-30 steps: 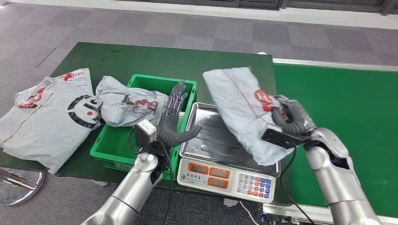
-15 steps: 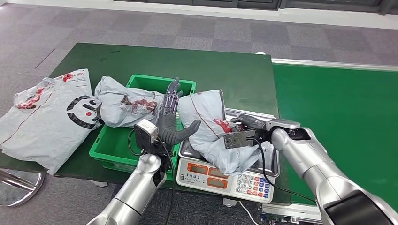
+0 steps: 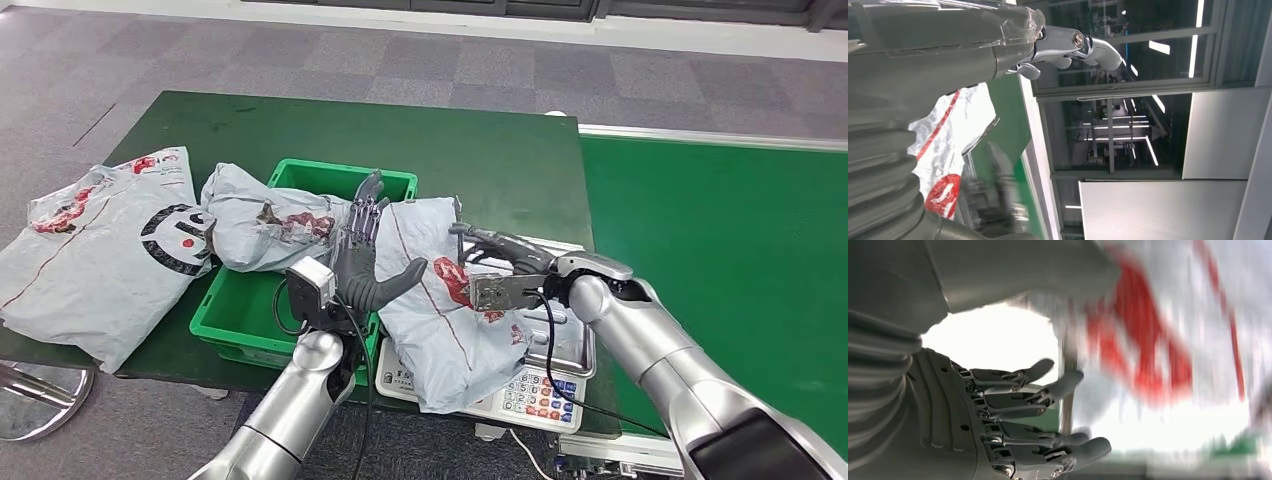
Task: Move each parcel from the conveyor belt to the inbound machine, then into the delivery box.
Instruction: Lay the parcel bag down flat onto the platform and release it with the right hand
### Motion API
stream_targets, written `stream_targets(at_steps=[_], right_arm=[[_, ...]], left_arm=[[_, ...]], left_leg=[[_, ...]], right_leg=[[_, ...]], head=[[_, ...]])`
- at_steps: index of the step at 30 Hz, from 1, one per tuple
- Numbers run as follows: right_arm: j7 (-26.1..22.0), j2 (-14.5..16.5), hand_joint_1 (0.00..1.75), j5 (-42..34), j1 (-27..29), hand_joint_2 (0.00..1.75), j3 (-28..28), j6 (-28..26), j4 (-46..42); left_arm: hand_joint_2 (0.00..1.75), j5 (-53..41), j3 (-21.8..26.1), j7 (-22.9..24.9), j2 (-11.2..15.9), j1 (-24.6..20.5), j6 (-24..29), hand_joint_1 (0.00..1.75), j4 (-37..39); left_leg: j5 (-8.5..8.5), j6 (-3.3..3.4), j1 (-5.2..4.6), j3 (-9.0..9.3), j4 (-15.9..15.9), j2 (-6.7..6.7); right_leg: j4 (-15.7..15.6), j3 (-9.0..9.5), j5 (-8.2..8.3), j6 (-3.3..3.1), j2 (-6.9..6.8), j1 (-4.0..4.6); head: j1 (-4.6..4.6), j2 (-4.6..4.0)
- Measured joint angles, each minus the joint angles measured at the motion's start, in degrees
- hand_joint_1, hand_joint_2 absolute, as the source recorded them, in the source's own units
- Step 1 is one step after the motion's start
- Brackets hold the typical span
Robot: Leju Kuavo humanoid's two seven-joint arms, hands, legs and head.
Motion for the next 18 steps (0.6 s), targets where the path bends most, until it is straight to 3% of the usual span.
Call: stream_targets(at_steps=[3,7,12,18], right_arm=[[0.8,-1.9,0.0,-3.5,2.5,1.75,-2.2,-7.9,-4.8],[0.6,-3.9,0.0,-6.4,5.8,1.75,-5.6,-12.7,-9.8],[-1.4,-6.0,0.0,-10.9,13.9,1.75,-12.4,-21.8,-19.0],[-3.3,-6.6,0.0,-11.0,23.3,1.75,-22.7,-30.0,-29.1]], left_arm=[[1.75,0.0,0.0,0.0,0.1,0.7,0.0,0.0,-0.3],[1.75,0.0,0.0,0.0,0.2,1.1,0.1,0.0,-0.6],[1.75,0.1,0.0,0.0,0.3,1.7,0.1,0.0,-1.2],[1.75,0.4,0.0,0.0,0.8,1.8,-9.5,0.0,0.5]], left_leg=[[-0.02,0.02,0.0,-0.06,0.0,-0.07],[-0.03,0.03,-0.01,-0.07,0.0,-0.06],[-0.04,0.03,0.0,-0.11,0.0,-0.18],[-0.08,0.03,0.0,-0.13,0.0,-0.18]], right_leg=[[0.0,-0.01,-0.02,0.02,-0.07,-0.01],[0.0,-0.03,-0.02,0.02,-0.06,-0.01],[0.0,-0.03,-0.04,0.02,-0.19,0.01],[0.0,-0.04,-0.1,0.03,-0.2,0.0]], head=[[0.01,0.0],[0.0,0.0],[0.01,0.0],[0.0,0.0]])
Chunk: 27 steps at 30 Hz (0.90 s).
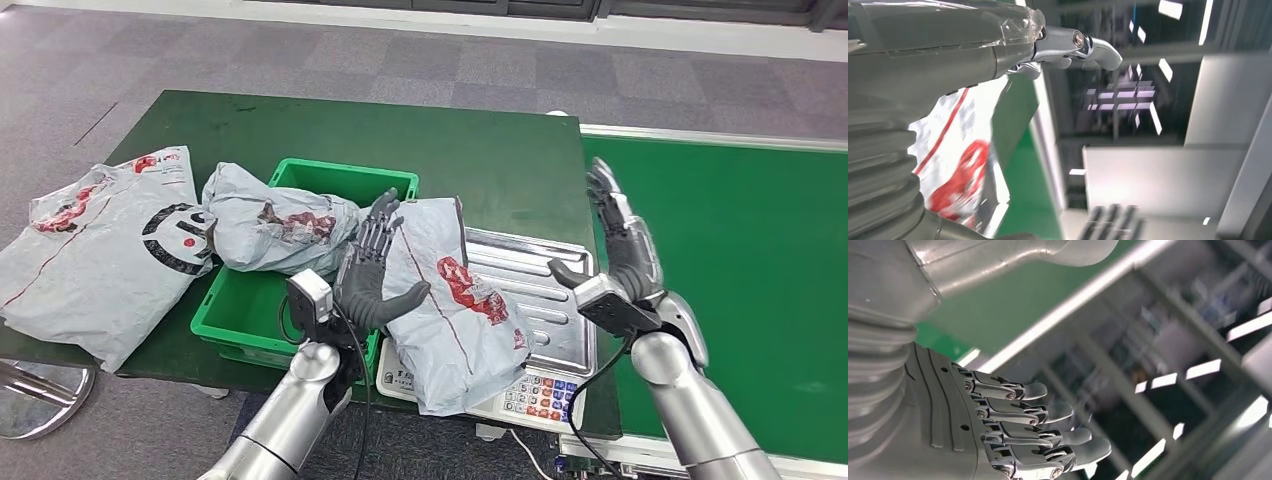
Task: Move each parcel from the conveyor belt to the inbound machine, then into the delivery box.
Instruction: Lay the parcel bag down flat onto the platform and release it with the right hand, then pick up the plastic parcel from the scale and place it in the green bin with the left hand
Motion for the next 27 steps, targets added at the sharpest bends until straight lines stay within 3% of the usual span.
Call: stream_targets(at_steps=[5,10,15,18,23,27], right_arm=[[-1.5,0.0,0.0,0.0,5.0,1.75,-6.2,-1.9,-3.9],[-1.6,0.1,0.0,0.3,7.2,1.75,-8.4,-2.4,-5.5],[-2.9,1.5,0.0,-1.0,10.5,1.75,-12.5,-3.9,-5.0],[-5.4,3.1,0.0,-3.1,13.2,1.75,-17.4,-2.8,-2.6],[-6.5,5.2,0.0,-3.9,15.8,1.75,-23.5,-1.1,0.8],[-6.5,6.6,0.0,-6.9,15.9,1.75,-28.0,5.4,5.4]], left_arm=[[1.75,-0.6,0.0,0.0,0.4,-0.6,-1.3,0.0,2.4],[1.75,-1.3,-0.1,0.0,0.4,-1.0,-1.4,0.0,3.6],[1.75,-10.8,-3.6,0.8,1.2,-3.0,2.7,0.0,7.0],[1.75,-19.8,-6.9,3.8,1.6,-4.6,6.6,0.0,10.4],[1.75,-25.5,-10.2,6.8,2.0,-5.7,7.8,0.0,12.9],[1.75,-37.3,-13.6,16.3,2.0,-7.6,9.0,0.0,15.0]], left_leg=[[-0.01,0.0,0.0,0.01,0.0,0.03],[-0.01,0.0,0.0,0.04,0.0,0.09],[-0.01,0.0,0.0,0.03,0.0,-0.05],[-0.03,0.02,-0.01,-0.01,0.0,-0.06],[-0.09,0.07,-0.03,0.01,0.0,0.02],[-0.08,0.09,-0.03,0.01,0.0,-0.06]], right_leg=[[0.0,0.0,-0.01,0.02,0.02,-0.01],[0.0,-0.01,-0.01,0.01,0.05,0.0],[0.0,0.03,-0.03,0.02,-0.07,0.0],[0.0,0.04,-0.04,0.02,-0.08,-0.02],[0.0,0.01,-0.07,0.05,-0.03,-0.04],[0.0,0.06,-0.09,0.07,-0.13,-0.04]], head=[[0.0,0.0],[0.0,0.0],[0.0,0.0],[0.01,0.0],[0.01,0.0],[0.01,0.0]])
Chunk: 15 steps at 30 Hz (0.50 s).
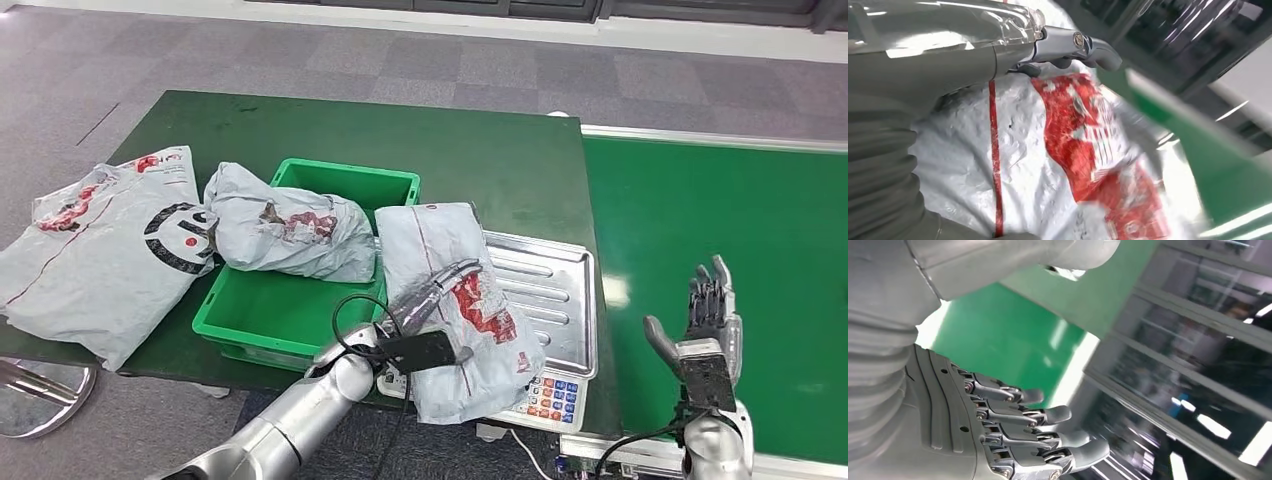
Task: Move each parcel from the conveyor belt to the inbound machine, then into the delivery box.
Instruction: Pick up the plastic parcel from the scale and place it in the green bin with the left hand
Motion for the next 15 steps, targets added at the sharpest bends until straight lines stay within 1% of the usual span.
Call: stream_targets(at_steps=[3,5,7,10,11,14,15], right_arm=[[0.0,0.4,0.0,-4.4,-0.1,1.75,-3.1,9.1,3.0],[0.0,0.8,0.0,-6.3,-0.4,1.75,-5.3,14.5,4.9],[0.0,1.5,0.0,-5.9,-0.8,1.75,-7.8,17.0,6.5],[0.0,2.6,0.0,-2.3,-1.2,1.75,-10.5,17.0,7.7],[0.0,2.9,0.0,-1.2,-1.3,1.75,-11.0,16.8,8.0],[0.0,3.7,0.0,0.2,-1.7,1.75,-11.9,16.4,8.7],[0.0,3.8,0.0,0.3,-1.8,1.75,-12.0,16.3,8.9]], left_arm=[[1.75,-7.7,-3.3,9.0,-0.2,-2.6,0.6,0.0,3.1],[1.75,-10.7,-4.8,13.3,-0.7,-4.3,1.1,0.0,5.4],[1.75,-12.7,-5.7,16.5,-1.4,-5.5,1.4,0.0,7.6],[1.75,-14.0,-6.0,18.3,-2.2,-6.6,1.4,0.0,9.6],[1.75,-14.2,-6.0,18.5,-2.5,-6.7,1.2,0.35,10.0],[1.75,-14.2,-6.0,18.5,-2.9,-7.1,0.7,1.66,10.8],[1.75,-14.2,-6.0,18.4,-3.0,-7.1,0.6,1.75,11.0]], left_leg=[[-0.01,0.03,0.0,0.1,0.0,-0.07],[-0.05,0.1,-0.02,0.24,0.0,-0.15],[-0.31,0.22,-0.05,0.29,0.0,-0.18],[-0.76,0.26,-0.09,0.47,0.0,-0.11],[-0.75,0.26,-0.1,0.55,-0.1,-0.1],[-0.7,0.29,-0.11,0.78,0.0,-0.11],[-0.67,0.31,-0.12,0.92,0.0,-0.13]], right_leg=[[0.0,0.19,-0.02,0.03,-0.09,0.0],[0.0,0.44,-0.13,0.12,-0.16,-0.01],[-0.1,0.78,-0.34,0.18,-0.21,-0.04],[-0.1,1.19,-0.76,0.14,-0.21,-0.07],[-0.1,1.27,-0.8,0.12,-0.2,-0.07],[-0.1,1.48,-0.75,0.15,-0.18,-0.09],[-0.1,1.58,-0.74,0.17,-0.19,-0.09]], head=[[-0.01,0.0],[-0.02,0.0],[-0.01,0.0],[-0.01,0.0],[-0.01,0.0],[-0.01,0.0],[-0.01,0.0]])
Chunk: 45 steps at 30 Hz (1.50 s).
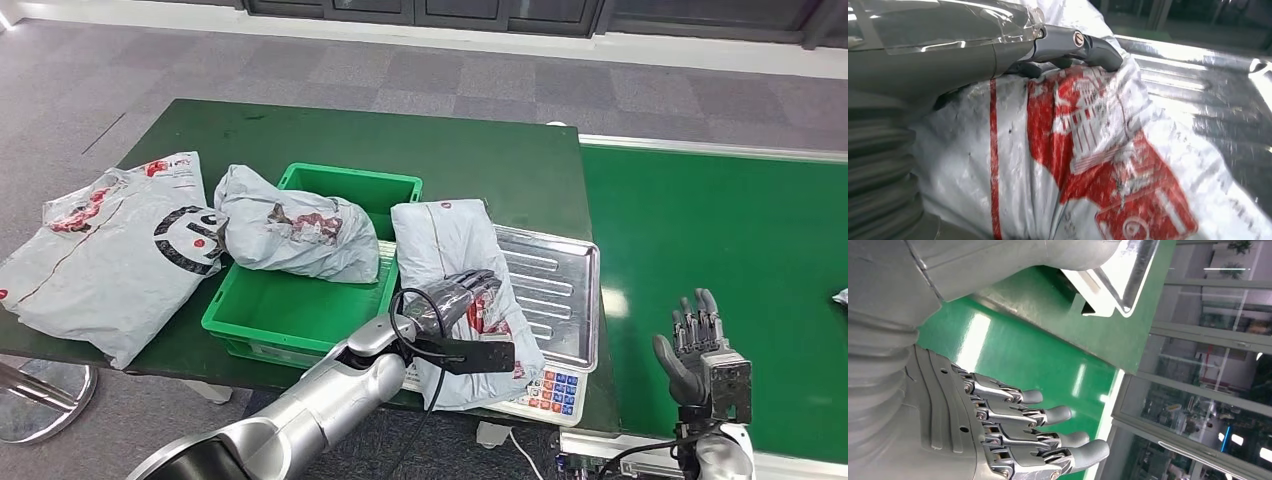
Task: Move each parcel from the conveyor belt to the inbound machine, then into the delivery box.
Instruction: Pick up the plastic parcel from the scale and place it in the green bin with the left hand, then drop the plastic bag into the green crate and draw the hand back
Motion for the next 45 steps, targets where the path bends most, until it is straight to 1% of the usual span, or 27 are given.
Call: stream_targets(at_steps=[4,6,10,15,16,18,20,24,27,30,32,34,37,41,45], right_arm=[[0.0,0.5,0.0,0.3,-0.7,1.75,-0.7,-0.1,0.7],[0.0,0.5,0.0,0.5,-1.3,1.75,-0.9,-0.1,1.0],[0.0,0.6,0.0,0.7,-2.8,1.75,-0.9,0.0,2.2],[0.0,0.6,0.0,0.7,-3.9,1.75,-0.9,0.0,3.5],[0.0,0.7,0.0,0.7,-4.1,1.75,-0.9,0.0,3.8],[0.0,0.8,0.0,0.6,-4.4,1.75,-0.9,0.0,4.3],[0.0,0.8,0.0,0.6,-4.7,1.75,-0.9,0.0,4.7],[-0.1,0.9,0.0,0.5,-5.5,1.75,-0.9,0.0,5.7],[-0.1,0.9,0.0,0.2,-6.4,1.75,-0.9,0.0,6.7],[-0.1,1.0,0.0,-0.2,-6.9,1.75,-0.8,0.0,7.5],[-0.1,1.0,0.0,-0.5,-7.1,1.75,-0.7,0.0,7.9],[-0.1,1.0,0.0,-1.0,-7.2,1.75,-0.6,-0.1,8.3],[-0.1,1.0,0.0,-1.6,-7.3,1.75,-0.5,-0.3,8.9],[-0.1,1.0,0.0,-1.7,-7.5,1.75,-0.4,-0.6,9.4],[-0.1,1.0,0.0,-1.7,-7.7,1.75,-0.2,-0.7,9.8]], left_arm=[[1.75,-0.2,0.0,-1.9,-0.3,0.0,0.2,1.75,0.4],[1.75,-0.4,0.0,-3.3,-0.3,0.0,0.7,1.75,0.4],[1.75,-0.2,0.1,-6.6,-0.3,0.1,2.0,1.75,0.4],[1.75,1.6,0.7,-10.0,-0.3,0.4,2.4,1.75,0.2],[1.75,3.0,1.2,-11.5,-0.3,0.6,2.1,1.75,-0.2],[1.75,8.9,3.1,-16.6,-0.1,1.5,0.3,1.75,-1.9],[1.75,15.2,5.7,-21.7,0.0,2.5,-2.2,1.75,-4.2],[1.75,27.9,10.5,-28.3,0.4,5.0,-9.7,1.75,-10.3],[1.75,39.6,14.3,-31.9,0.5,7.0,-14.2,1.75,-15.8],[1.75,49.2,17.8,-33.6,0.7,9.1,-16.6,1.75,-21.3],[1.75,54.8,19.8,-34.2,0.9,11.0,-16.1,1.75,-25.8],[1.75,58.3,21.9,-34.6,0.8,13.1,-12.8,1.75,-31.5],[1.75,60.2,25.7,-34.8,0.1,15.5,-7.9,1.75,-39.7],[1.75,60.9,29.7,-34.8,-0.9,17.2,-6.4,1.75,-46.6],[1.75,60.9,31.2,-34.8,-1.4,18.1,-6.2,1.75,-50.0]], left_leg=[[0.32,0.11,-0.01,0.59,0.0,-0.07],[0.38,0.04,-0.02,0.61,0.0,-0.06],[0.22,0.12,-0.05,0.46,0.0,0.01],[0.49,0.01,-0.05,0.51,0.0,0.03],[0.5,0.0,-0.05,0.47,0.0,0.04],[0.51,-0.02,-0.04,0.36,0.0,0.07],[0.57,-0.07,-0.02,0.15,0.0,0.05],[0.62,-0.12,-0.01,-0.14,0.0,0.03],[0.59,-0.16,-0.01,-0.29,0.0,0.04],[0.55,-0.16,0.0,-0.39,0.0,0.03],[0.52,-0.17,0.01,-0.45,0.0,0.05],[0.51,-0.18,0.02,-0.52,0.0,0.06],[0.51,-0.18,0.03,-0.6,0.0,0.06],[0.51,-0.18,0.02,-0.64,0.0,0.04],[0.51,-0.18,0.02,-0.65,0.0,0.04]], right_leg=[[0.0,0.31,0.26,0.15,-0.04,-0.01],[0.0,0.33,0.31,0.11,-0.04,-0.02],[0.0,0.31,0.3,0.11,0.04,-0.05],[0.0,0.1,0.51,0.08,0.06,-0.04],[0.0,0.04,0.52,0.08,0.06,-0.04],[0.0,-0.12,0.54,0.05,0.08,-0.03],[0.0,-0.34,0.56,0.04,0.1,-0.01],[0.1,-0.65,0.59,0.01,0.13,-0.01],[0.1,-0.82,0.58,0.0,0.17,-0.01],[0.1,-0.91,0.54,-0.02,0.17,0.0],[0.1,-0.99,0.52,-0.03,0.18,0.0],[0.1,-1.09,0.52,-0.03,0.19,0.01],[0.1,-1.17,0.52,-0.03,0.19,0.01],[0.1,-1.19,0.51,-0.03,0.17,0.01],[0.1,-1.19,0.51,-0.03,0.17,0.0]], head=[[0.0,0.0],[0.0,0.0],[0.0,0.0],[0.0,0.0],[0.0,0.0],[0.01,0.0],[0.01,0.0],[0.01,0.0],[0.0,0.0],[0.0,0.0],[0.0,0.0],[0.0,0.0],[0.0,0.0],[0.0,0.0],[0.0,0.0]])
